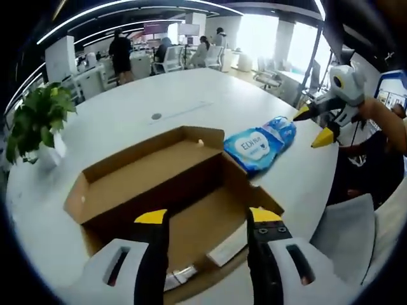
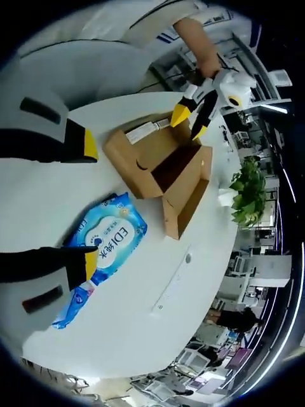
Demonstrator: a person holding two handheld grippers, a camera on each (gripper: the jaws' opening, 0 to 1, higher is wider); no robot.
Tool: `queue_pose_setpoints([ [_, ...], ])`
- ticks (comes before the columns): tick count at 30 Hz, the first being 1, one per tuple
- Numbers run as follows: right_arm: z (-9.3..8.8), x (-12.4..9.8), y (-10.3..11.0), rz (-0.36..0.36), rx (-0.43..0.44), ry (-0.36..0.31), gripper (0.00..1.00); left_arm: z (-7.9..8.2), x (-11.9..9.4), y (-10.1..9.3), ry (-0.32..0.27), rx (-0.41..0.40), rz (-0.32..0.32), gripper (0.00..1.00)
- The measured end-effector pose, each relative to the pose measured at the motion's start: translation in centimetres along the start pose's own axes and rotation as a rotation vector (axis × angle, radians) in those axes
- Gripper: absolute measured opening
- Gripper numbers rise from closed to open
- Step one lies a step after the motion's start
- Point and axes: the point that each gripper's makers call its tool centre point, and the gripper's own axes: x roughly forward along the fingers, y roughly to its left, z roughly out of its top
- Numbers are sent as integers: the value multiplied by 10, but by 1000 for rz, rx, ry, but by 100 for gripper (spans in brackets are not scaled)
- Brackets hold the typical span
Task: Operate the shoe box by opening the lid, removing the specified soft item, and placing it in the target area until the item is outside and the box remains undamaged.
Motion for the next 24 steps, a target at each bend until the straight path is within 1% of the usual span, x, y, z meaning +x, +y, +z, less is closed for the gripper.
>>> queue_pose_setpoints([
  [4, 5, 3, 12, 37, -34, 11, 51, -13, -11, 17, -1, -30, 27, 48],
  [7, 10, 8, 19, 55, -60, 15, 52, -26, -22, 31, 6, -50, 59, 48],
  [12, 16, 17, 33, 107, -86, 28, 54, -46, -36, 52, 13, -87, 100, 48],
  [15, 20, 24, 44, 146, -100, 41, 57, -57, -45, 60, 13, -109, 120, 48],
  [16, 21, 25, 45, 149, -103, 41, 58, -60, -47, 63, 14, -115, 126, 48],
  [19, 25, 32, 53, 179, -130, 52, 58, -69, -56, 71, 17, -137, 149, 48],
  [21, 28, 37, 56, 188, -149, 52, 58, -73, -62, 78, 10, -166, 173, 46],
  [24, 32, 45, 61, 205, -164, 58, 58, -80, -67, 85, 17, -182, 190, 45],
])
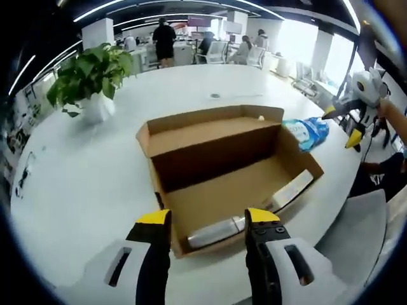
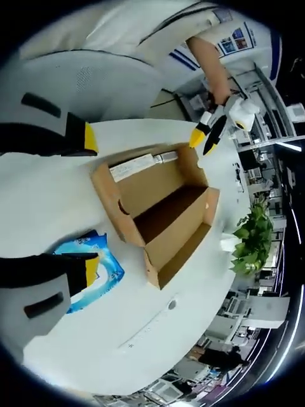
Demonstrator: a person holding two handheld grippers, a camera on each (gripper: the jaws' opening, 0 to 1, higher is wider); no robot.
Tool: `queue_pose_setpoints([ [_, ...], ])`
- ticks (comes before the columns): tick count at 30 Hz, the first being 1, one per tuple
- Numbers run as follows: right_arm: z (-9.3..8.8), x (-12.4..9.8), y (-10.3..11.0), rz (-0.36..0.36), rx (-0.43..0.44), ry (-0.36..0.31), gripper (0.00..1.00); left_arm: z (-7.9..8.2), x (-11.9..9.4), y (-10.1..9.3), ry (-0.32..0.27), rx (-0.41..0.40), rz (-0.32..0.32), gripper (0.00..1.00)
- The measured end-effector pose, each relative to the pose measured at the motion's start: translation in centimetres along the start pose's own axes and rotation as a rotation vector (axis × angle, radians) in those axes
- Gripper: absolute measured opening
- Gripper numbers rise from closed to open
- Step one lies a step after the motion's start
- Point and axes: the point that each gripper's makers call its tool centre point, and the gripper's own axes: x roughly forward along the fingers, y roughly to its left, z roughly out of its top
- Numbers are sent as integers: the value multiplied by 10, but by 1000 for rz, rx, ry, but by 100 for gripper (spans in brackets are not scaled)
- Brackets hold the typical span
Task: Operate the shoe box by opening the lid, removing the specified soft item, and placing it in the target area until the item is outside and the box remains undamaged.
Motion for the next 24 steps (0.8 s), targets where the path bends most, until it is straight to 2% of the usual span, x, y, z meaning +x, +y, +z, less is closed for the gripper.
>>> queue_pose_setpoints([
  [4, 5, 8, 2, 15, -29, 16, 58, -8, -3, 9, 12, -13, 21, 44],
  [10, 14, 19, 3, 32, -69, 22, 57, -19, -2, 20, 27, -56, 46, 37],
  [16, 23, 35, 9, 62, -120, 25, 54, -28, 0, 26, 36, -100, 54, 27],
  [24, 25, 61, 16, 102, -169, 62, 53, -39, 8, 33, 42, -160, 60, 14],
])
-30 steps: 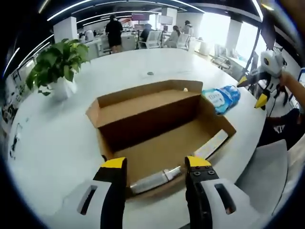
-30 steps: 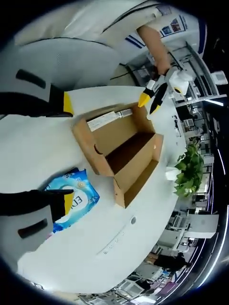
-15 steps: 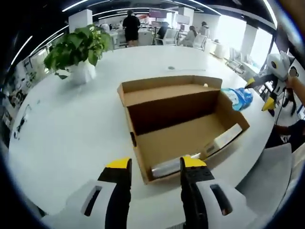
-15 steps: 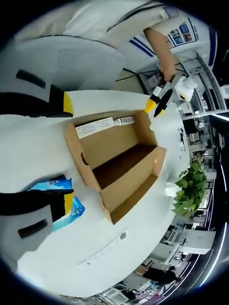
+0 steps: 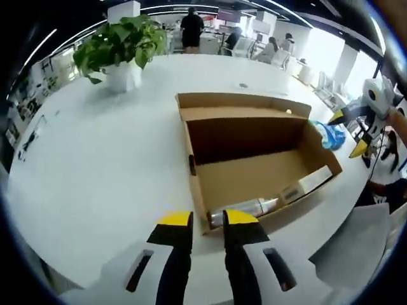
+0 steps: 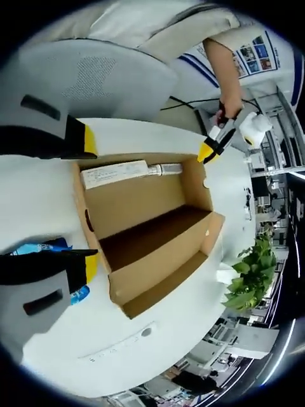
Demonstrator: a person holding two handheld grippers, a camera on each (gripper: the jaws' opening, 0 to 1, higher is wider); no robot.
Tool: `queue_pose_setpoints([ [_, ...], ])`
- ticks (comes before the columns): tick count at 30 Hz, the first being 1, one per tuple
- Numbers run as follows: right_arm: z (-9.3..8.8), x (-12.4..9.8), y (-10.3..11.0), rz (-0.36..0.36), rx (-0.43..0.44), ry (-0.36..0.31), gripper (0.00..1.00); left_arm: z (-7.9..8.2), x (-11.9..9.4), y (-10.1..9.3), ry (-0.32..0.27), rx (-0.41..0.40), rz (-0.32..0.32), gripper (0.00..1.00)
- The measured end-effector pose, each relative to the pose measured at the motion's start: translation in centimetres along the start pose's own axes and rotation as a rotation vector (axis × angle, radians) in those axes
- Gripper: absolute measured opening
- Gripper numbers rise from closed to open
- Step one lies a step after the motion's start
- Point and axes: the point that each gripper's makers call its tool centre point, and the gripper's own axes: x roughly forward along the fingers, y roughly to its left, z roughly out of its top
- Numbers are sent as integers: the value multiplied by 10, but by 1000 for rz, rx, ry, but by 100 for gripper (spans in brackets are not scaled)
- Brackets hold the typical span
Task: Operate the shoe box by opening the lid, removing the specified soft item, and placing it in the target area until the item is outside and the box remains undamaged.
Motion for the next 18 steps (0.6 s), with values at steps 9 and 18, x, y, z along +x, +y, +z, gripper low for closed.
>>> queue_pose_setpoints([
  [9, -1, 23, 8, 64, -81, 47, 53, -5, 4, 4, -8, -60, 0, 4],
  [18, -2, 44, 7, 117, -115, 91, 53, -6, 3, 2, -8, -67, 5, 3],
])
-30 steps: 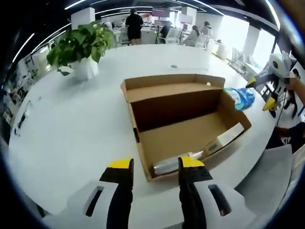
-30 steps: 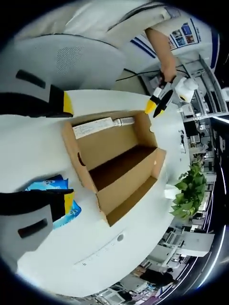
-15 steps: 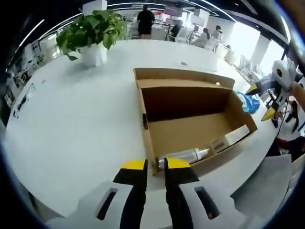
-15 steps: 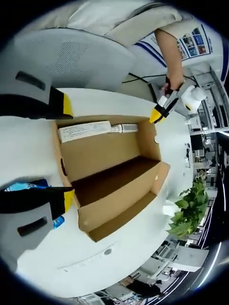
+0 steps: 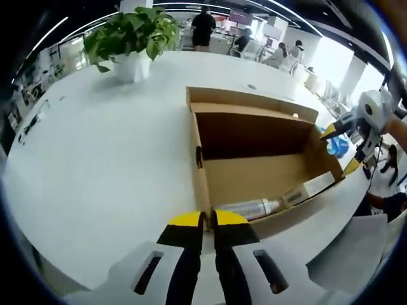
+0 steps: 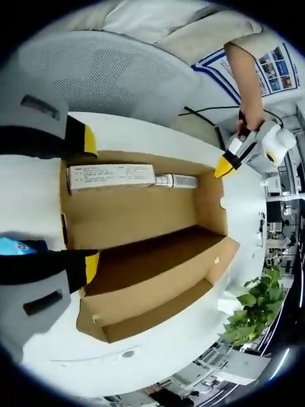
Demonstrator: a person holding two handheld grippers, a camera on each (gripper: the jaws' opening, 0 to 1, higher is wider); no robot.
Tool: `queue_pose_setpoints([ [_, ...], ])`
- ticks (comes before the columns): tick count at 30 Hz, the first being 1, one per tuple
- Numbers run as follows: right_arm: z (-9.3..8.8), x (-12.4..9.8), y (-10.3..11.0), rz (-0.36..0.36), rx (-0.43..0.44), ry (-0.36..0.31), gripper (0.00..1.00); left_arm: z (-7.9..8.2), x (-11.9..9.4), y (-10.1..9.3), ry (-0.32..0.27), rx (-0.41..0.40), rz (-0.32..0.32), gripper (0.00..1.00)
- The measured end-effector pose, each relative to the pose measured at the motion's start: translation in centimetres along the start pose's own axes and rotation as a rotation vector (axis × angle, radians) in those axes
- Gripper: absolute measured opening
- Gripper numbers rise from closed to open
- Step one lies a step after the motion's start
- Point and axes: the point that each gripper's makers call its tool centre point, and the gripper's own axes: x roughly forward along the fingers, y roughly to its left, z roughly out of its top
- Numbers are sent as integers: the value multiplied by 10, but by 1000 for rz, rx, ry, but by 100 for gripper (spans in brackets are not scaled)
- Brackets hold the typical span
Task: Operate the shoe box by opening the lid, removing the specified soft item, and placing it in the target area until the item is outside and the box remains undamaged.
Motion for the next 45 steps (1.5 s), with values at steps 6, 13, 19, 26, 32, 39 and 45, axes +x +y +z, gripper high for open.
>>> queue_pose_setpoints([
  [6, -1, 14, 2, 44, 8, 20, 53, 0, 0, 0, 1, -9, 0, 3],
  [13, -3, 27, 3, 70, 5, 34, 53, 0, 1, 1, 3, -27, -4, 3],
  [19, -4, 28, 0, 63, -19, 39, 54, 0, 2, 1, 7, -22, -2, 2],
  [26, -3, 28, 8, 102, -19, 34, 48, 0, 3, 1, 8, -23, -5, 3],
  [32, -4, 35, 12, 108, -21, 42, 42, 0, 2, 1, 8, -26, -7, 3],
  [39, -3, 38, 25, 140, -70, 55, 23, 0, 3, 2, 6, -34, -7, 2],
  [45, -4, 38, 28, 131, -102, 63, 16, 0, 2, 1, 5, -38, -5, 2],
])
